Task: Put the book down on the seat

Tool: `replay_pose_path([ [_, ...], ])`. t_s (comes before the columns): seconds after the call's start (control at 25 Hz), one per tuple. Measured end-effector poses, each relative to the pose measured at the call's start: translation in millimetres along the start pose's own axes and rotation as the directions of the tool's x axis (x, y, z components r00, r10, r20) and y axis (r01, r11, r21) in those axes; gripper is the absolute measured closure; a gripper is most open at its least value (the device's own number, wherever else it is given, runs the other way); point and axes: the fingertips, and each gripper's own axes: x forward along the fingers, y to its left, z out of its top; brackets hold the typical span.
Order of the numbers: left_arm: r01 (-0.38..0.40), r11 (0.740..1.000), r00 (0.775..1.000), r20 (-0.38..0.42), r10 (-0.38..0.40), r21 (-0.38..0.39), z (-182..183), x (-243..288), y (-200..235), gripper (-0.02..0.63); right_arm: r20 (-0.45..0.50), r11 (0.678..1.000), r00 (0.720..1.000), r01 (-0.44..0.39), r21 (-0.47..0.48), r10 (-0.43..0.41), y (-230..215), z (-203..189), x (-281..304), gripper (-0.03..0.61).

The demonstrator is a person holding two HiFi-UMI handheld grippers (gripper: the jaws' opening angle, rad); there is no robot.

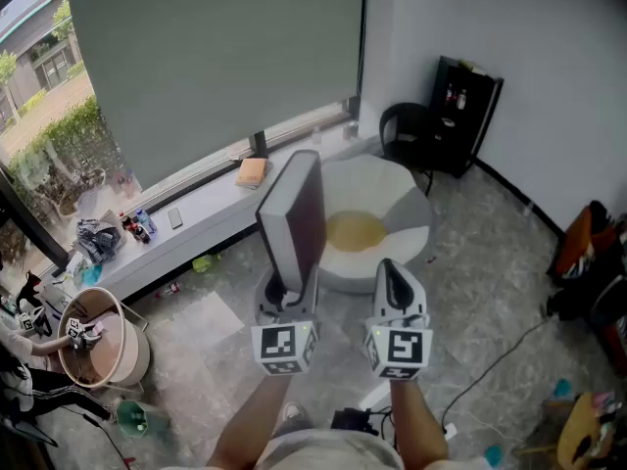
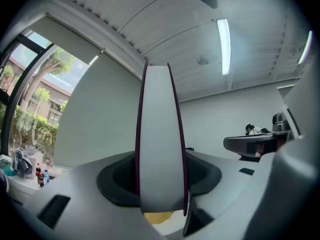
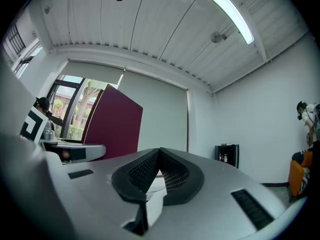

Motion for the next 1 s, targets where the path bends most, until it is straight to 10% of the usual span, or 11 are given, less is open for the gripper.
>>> replay_pose_path([
  [1.0, 0.036, 0.999, 0.999, 0.006, -0.036, -0.032, -8, 8, 94, 0.382, -0.052, 0.999, 0.997, 0.049, -0.01, -0.05, 80, -17, 47, 0.574],
])
